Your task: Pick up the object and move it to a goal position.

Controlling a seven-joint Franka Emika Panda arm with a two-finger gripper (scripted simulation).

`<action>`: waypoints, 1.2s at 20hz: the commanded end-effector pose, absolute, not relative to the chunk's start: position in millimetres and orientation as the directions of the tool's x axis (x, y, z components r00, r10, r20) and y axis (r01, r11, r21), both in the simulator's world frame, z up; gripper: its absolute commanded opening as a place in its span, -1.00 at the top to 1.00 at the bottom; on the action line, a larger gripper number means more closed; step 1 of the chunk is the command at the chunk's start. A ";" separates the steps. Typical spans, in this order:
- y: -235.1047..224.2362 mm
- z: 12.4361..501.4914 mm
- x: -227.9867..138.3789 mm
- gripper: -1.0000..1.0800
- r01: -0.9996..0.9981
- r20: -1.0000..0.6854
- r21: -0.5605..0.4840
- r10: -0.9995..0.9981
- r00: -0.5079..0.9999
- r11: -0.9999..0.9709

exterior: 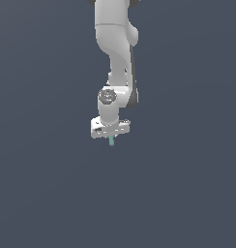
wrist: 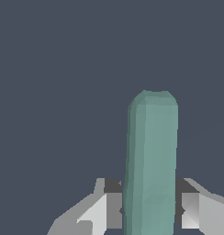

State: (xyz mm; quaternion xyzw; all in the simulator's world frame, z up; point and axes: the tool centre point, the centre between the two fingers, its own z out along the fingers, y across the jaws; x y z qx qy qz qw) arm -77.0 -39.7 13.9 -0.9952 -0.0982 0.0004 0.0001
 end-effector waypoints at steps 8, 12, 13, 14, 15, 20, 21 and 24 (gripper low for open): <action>-39.7 13.6 -76.7 1.00 0.195 0.000 0.000 0.195 0.981 -0.981; -40.0 15.1 -74.9 1.00 0.195 0.000 0.000 0.195 0.981 -0.981; -40.3 16.3 -73.6 1.00 0.195 0.000 0.000 0.195 0.981 -0.981; -40.6 17.8 -71.8 1.00 0.195 0.000 0.000 0.195 0.981 -0.981; -41.0 19.6 -69.7 1.00 0.195 0.000 0.000 0.195 0.981 -0.981; -44.1 33.4 -53.6 1.00 0.195 0.000 0.000 0.195 0.981 -0.981; -44.9 37.1 -49.2 1.00 0.195 0.000 0.000 0.195 0.981 -0.981; -47.6 49.6 -34.4 1.00 0.195 0.000 0.000 0.195 0.981 -0.981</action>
